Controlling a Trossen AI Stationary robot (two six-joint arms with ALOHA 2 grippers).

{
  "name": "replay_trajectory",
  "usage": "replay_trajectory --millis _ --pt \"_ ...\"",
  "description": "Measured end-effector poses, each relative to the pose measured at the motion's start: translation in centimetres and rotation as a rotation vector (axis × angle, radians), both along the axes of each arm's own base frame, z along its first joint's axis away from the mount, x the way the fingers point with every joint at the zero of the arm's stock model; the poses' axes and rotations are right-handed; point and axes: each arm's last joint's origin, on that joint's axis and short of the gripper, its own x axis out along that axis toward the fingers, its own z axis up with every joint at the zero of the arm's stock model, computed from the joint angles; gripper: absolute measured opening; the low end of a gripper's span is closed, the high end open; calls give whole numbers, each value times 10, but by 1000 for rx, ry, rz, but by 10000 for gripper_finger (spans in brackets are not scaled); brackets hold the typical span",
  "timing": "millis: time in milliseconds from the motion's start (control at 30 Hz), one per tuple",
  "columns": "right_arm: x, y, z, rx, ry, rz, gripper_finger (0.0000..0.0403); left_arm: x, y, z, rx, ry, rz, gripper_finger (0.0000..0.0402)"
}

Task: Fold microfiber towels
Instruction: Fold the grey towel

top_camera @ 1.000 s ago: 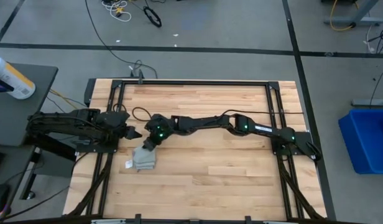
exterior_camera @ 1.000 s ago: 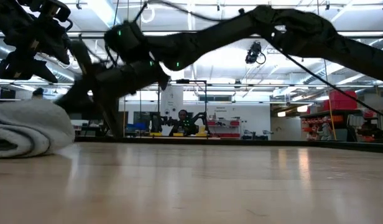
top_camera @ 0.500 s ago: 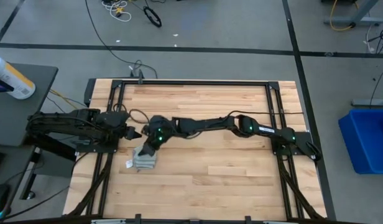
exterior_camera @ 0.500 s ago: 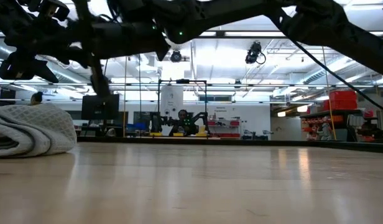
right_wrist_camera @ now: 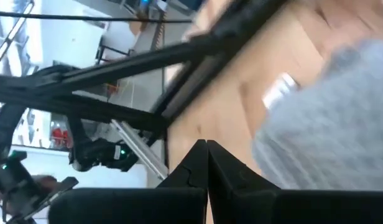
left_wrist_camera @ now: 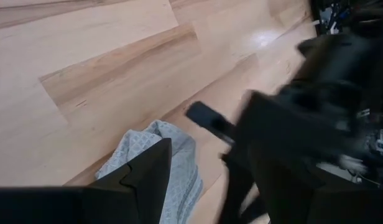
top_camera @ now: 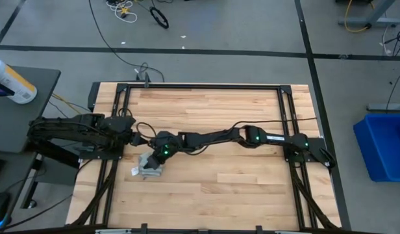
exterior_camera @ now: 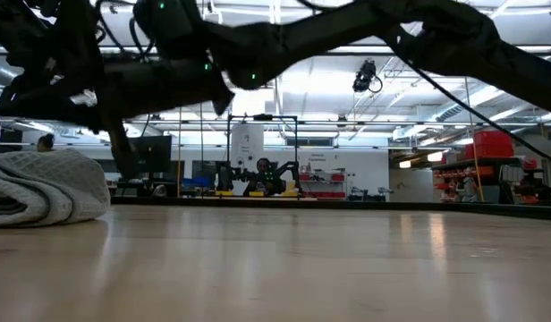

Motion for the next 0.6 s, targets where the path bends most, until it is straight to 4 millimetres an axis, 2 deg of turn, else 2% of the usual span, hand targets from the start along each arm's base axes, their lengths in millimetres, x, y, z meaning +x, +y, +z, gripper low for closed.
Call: replay_trajectory --millis 167,333,433,600 --pt "2 -3 -40 86 122 -25 0 0 0 0 -10 0 6 224" --pt "0 -6 -55 160 237 -40 0 0 0 0 -21 1 -1 224" --pt "1 -5 -56 151 233 -26 0 0 0 0 -15 6 -8 224" --pt "2 -3 -40 101 117 27 2 1 -1 1 -12 -19 -27 224"
